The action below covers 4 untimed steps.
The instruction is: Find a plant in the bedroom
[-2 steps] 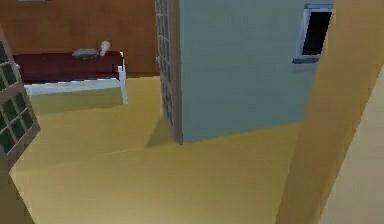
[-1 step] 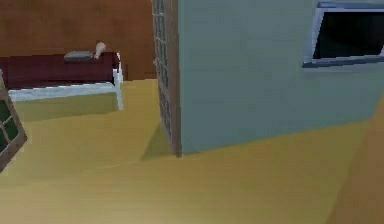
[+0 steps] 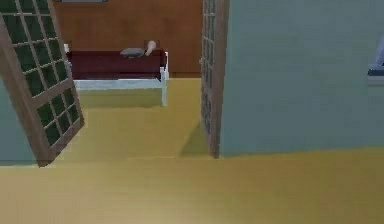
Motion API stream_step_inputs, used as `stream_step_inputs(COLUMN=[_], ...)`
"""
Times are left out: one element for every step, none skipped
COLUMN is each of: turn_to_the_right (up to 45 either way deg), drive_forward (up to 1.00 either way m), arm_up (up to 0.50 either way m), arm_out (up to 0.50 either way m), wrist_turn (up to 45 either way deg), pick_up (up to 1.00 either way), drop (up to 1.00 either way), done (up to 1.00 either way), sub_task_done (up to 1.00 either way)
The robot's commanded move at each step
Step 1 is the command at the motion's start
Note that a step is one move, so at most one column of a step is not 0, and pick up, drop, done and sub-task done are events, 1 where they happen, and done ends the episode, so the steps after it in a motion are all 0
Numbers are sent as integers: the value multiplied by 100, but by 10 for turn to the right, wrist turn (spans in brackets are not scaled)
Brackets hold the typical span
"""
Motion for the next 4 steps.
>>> stream_step_inputs(turn_to_the_right=[0, -30, -150, 0], drive_forward=[100, 0, 0, 75], arm_up=[0, 0, 0, 0], arm_out=[0, 0, 0, 0], wrist_turn=[0, 0, 0, 0], pick_up=[0, 0, 0, 0], drop=[0, 0, 0, 0], done=[0, 0, 0, 0], sub_task_done=[0, 0, 0, 0])
